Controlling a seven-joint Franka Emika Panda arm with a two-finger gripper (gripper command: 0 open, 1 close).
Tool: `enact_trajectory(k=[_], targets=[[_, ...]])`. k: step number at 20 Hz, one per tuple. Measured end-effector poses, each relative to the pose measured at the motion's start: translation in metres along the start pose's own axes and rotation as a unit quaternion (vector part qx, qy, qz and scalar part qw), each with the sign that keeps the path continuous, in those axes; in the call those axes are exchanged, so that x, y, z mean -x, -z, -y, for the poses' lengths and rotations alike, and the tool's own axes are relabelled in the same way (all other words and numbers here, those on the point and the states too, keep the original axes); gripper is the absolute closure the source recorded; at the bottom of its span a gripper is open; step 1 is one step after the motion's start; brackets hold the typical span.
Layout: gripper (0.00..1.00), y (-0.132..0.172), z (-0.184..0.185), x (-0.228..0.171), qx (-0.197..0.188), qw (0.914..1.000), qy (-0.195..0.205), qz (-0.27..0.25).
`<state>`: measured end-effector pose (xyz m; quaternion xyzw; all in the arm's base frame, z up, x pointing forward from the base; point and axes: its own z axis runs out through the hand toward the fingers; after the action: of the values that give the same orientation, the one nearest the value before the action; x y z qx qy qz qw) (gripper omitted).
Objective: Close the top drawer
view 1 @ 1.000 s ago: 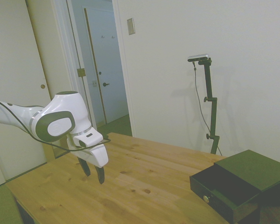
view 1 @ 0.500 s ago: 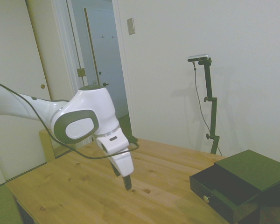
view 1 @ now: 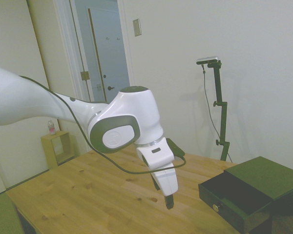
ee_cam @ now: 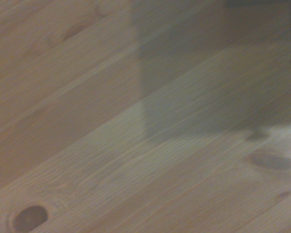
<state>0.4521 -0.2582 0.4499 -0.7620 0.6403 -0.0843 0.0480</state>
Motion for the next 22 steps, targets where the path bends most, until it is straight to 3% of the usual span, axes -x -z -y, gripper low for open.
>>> enact_trajectory(k=[1,2,22], targets=[[0.00,-0.001,0.001,-0.007,0.001,1.0000,-0.003,-0.002],[1.00,-0.002,0.002,-0.014,0.002,1.0000,-0.005,-0.004],[1.00,0.003,0.013,-0.067,0.016,0.9996,-0.013,-0.017]])
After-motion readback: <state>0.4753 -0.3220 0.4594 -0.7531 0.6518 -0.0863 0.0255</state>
